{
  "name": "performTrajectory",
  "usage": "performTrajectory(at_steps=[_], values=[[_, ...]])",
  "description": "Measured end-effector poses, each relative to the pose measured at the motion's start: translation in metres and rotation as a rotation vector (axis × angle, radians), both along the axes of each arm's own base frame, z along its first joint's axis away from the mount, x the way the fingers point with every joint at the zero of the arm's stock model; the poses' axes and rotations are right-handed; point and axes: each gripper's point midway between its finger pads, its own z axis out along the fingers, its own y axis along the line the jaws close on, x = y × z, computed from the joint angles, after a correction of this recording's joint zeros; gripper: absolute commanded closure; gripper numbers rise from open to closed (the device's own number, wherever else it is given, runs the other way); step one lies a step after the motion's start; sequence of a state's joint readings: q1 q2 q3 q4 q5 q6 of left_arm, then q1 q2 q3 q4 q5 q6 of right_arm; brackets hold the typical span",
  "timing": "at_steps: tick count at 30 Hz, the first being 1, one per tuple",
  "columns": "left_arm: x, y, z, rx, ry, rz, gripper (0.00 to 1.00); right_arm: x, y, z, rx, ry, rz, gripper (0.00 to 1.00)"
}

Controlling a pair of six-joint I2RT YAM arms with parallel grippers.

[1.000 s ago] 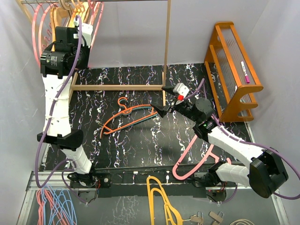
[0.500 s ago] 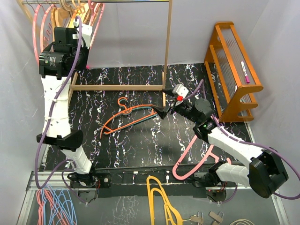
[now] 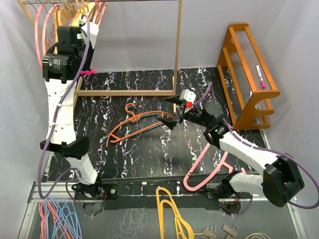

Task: Organize the hangers
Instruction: Adjust the hanger at the center of the board.

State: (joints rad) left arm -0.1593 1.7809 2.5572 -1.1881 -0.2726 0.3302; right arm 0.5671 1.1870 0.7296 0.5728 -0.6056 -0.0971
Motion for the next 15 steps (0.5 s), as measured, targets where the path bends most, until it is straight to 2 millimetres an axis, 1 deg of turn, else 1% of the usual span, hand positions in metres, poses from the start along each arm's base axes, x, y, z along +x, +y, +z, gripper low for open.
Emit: performTrajectory(at_steps=[2, 4, 7, 10, 12, 15], values=[[0.001, 0.0, -0.007, 0.003, 0.024, 0.0, 1.0, 0.0, 0.001, -0.003, -0.007, 0.005, 0.007, 0.02], [0.001, 0.0, -0.014, 0.006, 0.051, -0.001, 1.0, 0.003, -0.001, -0.004, -0.014, -0.005, -0.015, 0.02], [0.001, -0.001, -0.018, 0.003, 0.067, -0.003, 1.0, 0.022, -0.012, 0.003, -0.002, -0.053, -0.137, 0.02], [0.0, -0.001, -0.02, 0.001, 0.074, -0.002, 1.0, 0.042, -0.028, 0.015, 0.022, -0.102, -0.278, 0.02], [-0.002, -0.001, -0.021, 0.002, 0.082, -0.002, 1.0, 0.051, -0.035, 0.022, 0.034, -0.119, -0.341, 0.02], [-0.003, -0.002, -0.023, 0.002, 0.091, -0.004, 1.0, 0.058, -0.036, 0.029, 0.043, -0.125, -0.366, 0.02]])
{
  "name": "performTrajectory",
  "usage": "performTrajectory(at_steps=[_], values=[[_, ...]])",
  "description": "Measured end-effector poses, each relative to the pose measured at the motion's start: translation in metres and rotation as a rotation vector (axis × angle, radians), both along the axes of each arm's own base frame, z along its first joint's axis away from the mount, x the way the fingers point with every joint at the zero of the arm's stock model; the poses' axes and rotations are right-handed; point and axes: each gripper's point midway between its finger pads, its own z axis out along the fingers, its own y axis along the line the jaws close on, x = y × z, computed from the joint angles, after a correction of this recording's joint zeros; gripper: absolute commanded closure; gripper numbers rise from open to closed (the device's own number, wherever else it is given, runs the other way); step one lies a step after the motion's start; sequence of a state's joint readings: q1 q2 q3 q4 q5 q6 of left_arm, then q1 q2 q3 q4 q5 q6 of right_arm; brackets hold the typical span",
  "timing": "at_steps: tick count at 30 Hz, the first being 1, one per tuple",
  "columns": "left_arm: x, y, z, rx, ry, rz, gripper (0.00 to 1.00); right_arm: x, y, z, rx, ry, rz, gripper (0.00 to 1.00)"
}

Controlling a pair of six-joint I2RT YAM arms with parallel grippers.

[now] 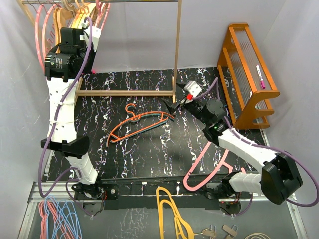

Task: Organize the hangers
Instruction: Adjust the hanger at the center of the board.

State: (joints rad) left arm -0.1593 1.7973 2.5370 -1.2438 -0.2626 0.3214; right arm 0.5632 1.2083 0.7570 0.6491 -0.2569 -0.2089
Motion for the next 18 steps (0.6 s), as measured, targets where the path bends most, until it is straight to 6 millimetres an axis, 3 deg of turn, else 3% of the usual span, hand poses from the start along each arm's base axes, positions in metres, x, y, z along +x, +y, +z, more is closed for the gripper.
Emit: performTrajectory(at_steps=[6, 12, 15, 18], values=[[0.0, -0.001, -0.001, -0.004, 0.004, -0.006, 1.0, 0.001, 0.012, -0.007, 0.003, 0.032, 0.053, 0.02], [-0.004, -0.005, 0.003, -0.008, -0.003, -0.036, 1.0, -0.012, 0.022, -0.007, -0.024, 0.001, 0.147, 0.02], [-0.018, -0.013, 0.001, -0.025, 0.02, -0.112, 1.0, -0.022, 0.028, -0.012, -0.09, -0.071, 0.208, 0.02], [-0.053, -0.019, -0.01, -0.023, 0.095, -0.21, 1.0, -0.033, 0.032, -0.012, -0.15, -0.148, 0.257, 0.01]])
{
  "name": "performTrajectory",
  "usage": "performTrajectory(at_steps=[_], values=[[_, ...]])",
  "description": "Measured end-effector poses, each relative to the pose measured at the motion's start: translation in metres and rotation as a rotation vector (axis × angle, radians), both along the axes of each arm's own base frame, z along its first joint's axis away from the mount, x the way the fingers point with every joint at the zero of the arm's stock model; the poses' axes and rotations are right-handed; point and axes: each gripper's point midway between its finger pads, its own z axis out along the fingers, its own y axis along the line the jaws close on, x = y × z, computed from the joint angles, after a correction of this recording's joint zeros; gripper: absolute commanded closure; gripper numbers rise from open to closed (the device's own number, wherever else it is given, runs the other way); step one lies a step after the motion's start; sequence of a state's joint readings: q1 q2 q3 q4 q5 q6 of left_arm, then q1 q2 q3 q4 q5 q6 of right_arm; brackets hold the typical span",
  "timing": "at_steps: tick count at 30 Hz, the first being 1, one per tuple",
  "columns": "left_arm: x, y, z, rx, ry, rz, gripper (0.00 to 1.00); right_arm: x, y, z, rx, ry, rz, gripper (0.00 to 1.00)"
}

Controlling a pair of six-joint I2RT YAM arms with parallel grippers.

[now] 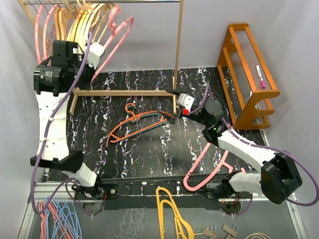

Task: Organize the hangers
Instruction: Adjust the hanger at the center of the board.

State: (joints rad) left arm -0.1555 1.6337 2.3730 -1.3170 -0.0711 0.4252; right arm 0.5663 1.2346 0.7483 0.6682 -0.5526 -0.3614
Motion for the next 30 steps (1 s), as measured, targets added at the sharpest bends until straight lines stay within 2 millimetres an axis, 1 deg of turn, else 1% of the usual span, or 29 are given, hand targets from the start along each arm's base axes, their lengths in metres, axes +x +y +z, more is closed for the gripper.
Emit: performTrajectory(at_steps=[3, 5, 8, 10, 13, 18, 20, 22, 23, 24, 25, 27, 28, 29, 30], values=[[-0.037, -0.001, -0.019, 0.025, 0.089, -0.079, 1.0, -0.01, 0.005, 0.004, -0.054, -0.06, 0.058, 0.02], [-0.059, 0.0, -0.034, 0.048, 0.151, -0.125, 1.0, -0.015, 0.01, 0.014, -0.095, -0.099, 0.108, 0.02], [-0.082, 0.002, -0.051, 0.089, 0.206, -0.206, 1.0, -0.018, 0.013, 0.028, -0.115, -0.147, 0.135, 0.02], [-0.095, 0.002, -0.058, 0.115, 0.221, -0.26, 1.0, -0.018, 0.015, 0.036, -0.126, -0.183, 0.142, 0.02], [-0.116, 0.003, -0.064, 0.149, 0.22, -0.34, 1.0, -0.013, 0.019, 0.041, -0.153, -0.203, 0.152, 0.0], [-0.143, -0.005, -0.065, 0.166, 0.168, -0.479, 1.0, 0.008, 0.039, 0.05, -0.191, -0.192, 0.196, 0.03], [-0.15, -0.008, -0.068, 0.171, 0.155, -0.532, 1.0, 0.018, 0.048, 0.051, -0.199, -0.181, 0.216, 0.04], [-0.154, -0.011, -0.072, 0.179, 0.155, -0.576, 1.0, 0.025, 0.055, 0.051, -0.205, -0.169, 0.232, 0.06], [-0.155, -0.012, -0.074, 0.184, 0.159, -0.595, 1.0, 0.029, 0.059, 0.05, -0.209, -0.163, 0.244, 0.11], [-0.155, -0.012, -0.077, 0.19, 0.163, -0.61, 1.0, 0.032, 0.063, 0.048, -0.214, -0.155, 0.256, 0.19], [-0.154, -0.013, -0.079, 0.195, 0.168, -0.624, 1.0, 0.034, 0.066, 0.045, -0.219, -0.146, 0.27, 0.33], [-0.152, -0.014, -0.085, 0.201, 0.186, -0.651, 1.0, 0.035, 0.072, 0.039, -0.232, -0.122, 0.31, 0.7], [-0.15, -0.016, -0.087, 0.199, 0.19, -0.662, 1.0, 0.033, 0.075, 0.036, -0.24, -0.108, 0.339, 0.83], [-0.148, -0.017, -0.088, 0.197, 0.188, -0.671, 1.0, 0.032, 0.077, 0.034, -0.246, -0.098, 0.362, 0.91], [-0.144, -0.018, -0.089, 0.198, 0.187, -0.673, 1.0, 0.029, 0.079, 0.03, -0.254, -0.081, 0.39, 0.92]])
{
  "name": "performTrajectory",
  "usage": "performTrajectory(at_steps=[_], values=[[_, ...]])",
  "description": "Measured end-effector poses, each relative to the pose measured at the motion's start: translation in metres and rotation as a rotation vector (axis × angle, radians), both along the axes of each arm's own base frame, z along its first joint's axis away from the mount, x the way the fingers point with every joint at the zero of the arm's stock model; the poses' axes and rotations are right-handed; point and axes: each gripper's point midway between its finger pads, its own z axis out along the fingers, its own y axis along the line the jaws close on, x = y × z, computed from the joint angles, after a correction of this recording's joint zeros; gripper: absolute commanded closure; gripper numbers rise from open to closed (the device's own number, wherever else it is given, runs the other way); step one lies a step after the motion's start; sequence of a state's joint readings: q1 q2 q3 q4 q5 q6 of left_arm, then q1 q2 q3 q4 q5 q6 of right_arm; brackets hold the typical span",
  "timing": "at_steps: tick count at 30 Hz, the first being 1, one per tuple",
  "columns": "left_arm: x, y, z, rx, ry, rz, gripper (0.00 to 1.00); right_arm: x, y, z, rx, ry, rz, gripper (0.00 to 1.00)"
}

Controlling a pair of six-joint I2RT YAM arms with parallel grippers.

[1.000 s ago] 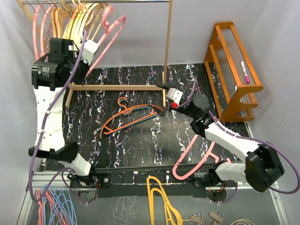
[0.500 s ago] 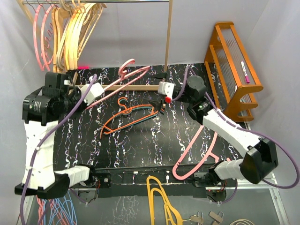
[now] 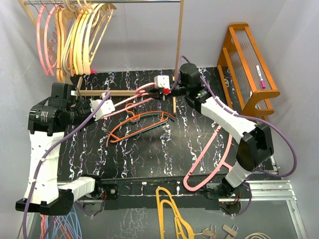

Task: Organize the hangers
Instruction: Adjust the hanger at the center of the board.

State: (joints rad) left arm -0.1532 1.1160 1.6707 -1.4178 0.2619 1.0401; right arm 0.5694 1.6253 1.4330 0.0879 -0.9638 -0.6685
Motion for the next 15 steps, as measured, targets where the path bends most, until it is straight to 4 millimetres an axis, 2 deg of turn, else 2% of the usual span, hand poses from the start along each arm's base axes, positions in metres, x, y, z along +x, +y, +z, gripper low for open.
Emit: performTrajectory(at_steps=[5, 10, 12, 15], values=[[0.006, 0.002, -0.008, 0.015, 0.009, -0.009, 1.0, -0.021, -0.006, -0.03, -0.06, 0.109, 0.111, 0.92], [0.007, -0.014, -0.037, -0.05, 0.063, -0.062, 0.78, -0.034, -0.03, -0.059, -0.082, 0.214, 0.137, 0.92], [0.009, -0.028, -0.045, -0.115, 0.069, -0.095, 0.7, -0.045, -0.045, -0.068, -0.084, 0.255, 0.134, 0.92], [0.008, -0.047, -0.049, -0.214, 0.052, -0.149, 0.65, -0.059, -0.065, -0.068, -0.067, 0.279, 0.126, 0.92]])
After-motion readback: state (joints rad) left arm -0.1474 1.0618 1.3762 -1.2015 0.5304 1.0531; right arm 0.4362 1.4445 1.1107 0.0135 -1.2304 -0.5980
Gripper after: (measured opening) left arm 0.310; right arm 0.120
